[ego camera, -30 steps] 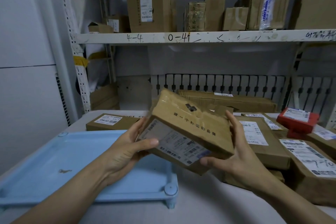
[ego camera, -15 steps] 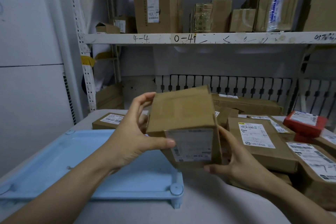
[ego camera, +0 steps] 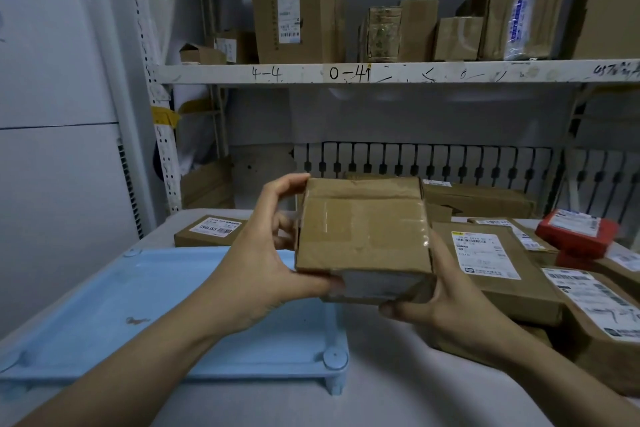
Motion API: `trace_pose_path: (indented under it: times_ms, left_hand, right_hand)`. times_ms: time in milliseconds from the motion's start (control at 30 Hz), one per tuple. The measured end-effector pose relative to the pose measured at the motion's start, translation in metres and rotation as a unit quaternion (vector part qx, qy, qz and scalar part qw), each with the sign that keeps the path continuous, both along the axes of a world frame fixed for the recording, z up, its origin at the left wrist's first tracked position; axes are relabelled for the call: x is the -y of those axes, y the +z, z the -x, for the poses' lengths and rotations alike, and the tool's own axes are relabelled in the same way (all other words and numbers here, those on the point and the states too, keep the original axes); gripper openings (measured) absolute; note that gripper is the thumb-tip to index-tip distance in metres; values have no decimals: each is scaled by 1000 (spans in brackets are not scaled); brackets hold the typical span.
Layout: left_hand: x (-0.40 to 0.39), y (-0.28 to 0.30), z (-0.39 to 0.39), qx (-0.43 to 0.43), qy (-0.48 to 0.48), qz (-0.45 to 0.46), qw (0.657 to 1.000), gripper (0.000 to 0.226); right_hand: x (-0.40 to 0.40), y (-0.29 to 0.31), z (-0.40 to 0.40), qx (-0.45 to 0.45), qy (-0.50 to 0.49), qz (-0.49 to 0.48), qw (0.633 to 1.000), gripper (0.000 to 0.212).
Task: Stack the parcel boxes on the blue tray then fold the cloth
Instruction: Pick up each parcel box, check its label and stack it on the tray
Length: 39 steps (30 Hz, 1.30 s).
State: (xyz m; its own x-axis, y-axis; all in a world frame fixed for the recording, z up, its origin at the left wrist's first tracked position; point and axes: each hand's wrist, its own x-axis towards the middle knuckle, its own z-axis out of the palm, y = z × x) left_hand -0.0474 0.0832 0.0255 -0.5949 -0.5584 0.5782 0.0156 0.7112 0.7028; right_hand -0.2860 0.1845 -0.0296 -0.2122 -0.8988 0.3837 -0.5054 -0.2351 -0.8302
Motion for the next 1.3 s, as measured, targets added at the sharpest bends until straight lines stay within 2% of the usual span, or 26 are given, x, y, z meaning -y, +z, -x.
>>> trace_pose_path:
  times_ms: [100,233,367,500,667,733,800,900,967,1033,1100,1200,1300]
  left_hand:
    - [1,3,2,-15,-12,-24,1000,108]
    - [8,3,4,-46,-19,-117,992,102]
    - [15,-8,6,-39,10,-190,981,104]
    - [12,-21,9,-7,16,-241,970,81]
    - [6,-21,14,-2,-59,-310,949,57]
    - [7,-22,15,-5,-60,-319,946,60]
    - [11,-23,14,-17,-41,-306,951,78]
    - [18,-25,8,1,38,-216,976,118]
    - [21,-28,4,29,73,-108,991,120]
    - [22,-30,1,61,113,35,991,117]
    - [26,-31,-2,105,151,201,962,114]
    - [35,-30,-10,122,157,403,893,101]
    - [45,-33,-15,90,144,538,825,87]
  right_hand:
    - [-4,8,-3,19,19,-1,1000,109]
    - [-10,15,-5,71,33,-43,996,90]
    - [-10,14,-7,132,8,-63,989,78]
    - [-7,16,-13,213,6,-72,974,72]
    - [-7,21,-20,196,2,-104,975,65]
    - [-8,22,-22,188,11,-114,975,56]
    - [-9,22,-22,188,25,-121,974,51]
    - [-8,22,-20,201,28,-118,972,39]
    - [-4,22,-17,261,0,-96,961,27]
    - [0,23,-13,376,-13,-84,923,39]
    - [2,24,-11,448,-8,-85,890,51]
    - [1,20,-11,482,24,-112,869,68]
    - [-4,18,-18,455,60,-144,877,55]
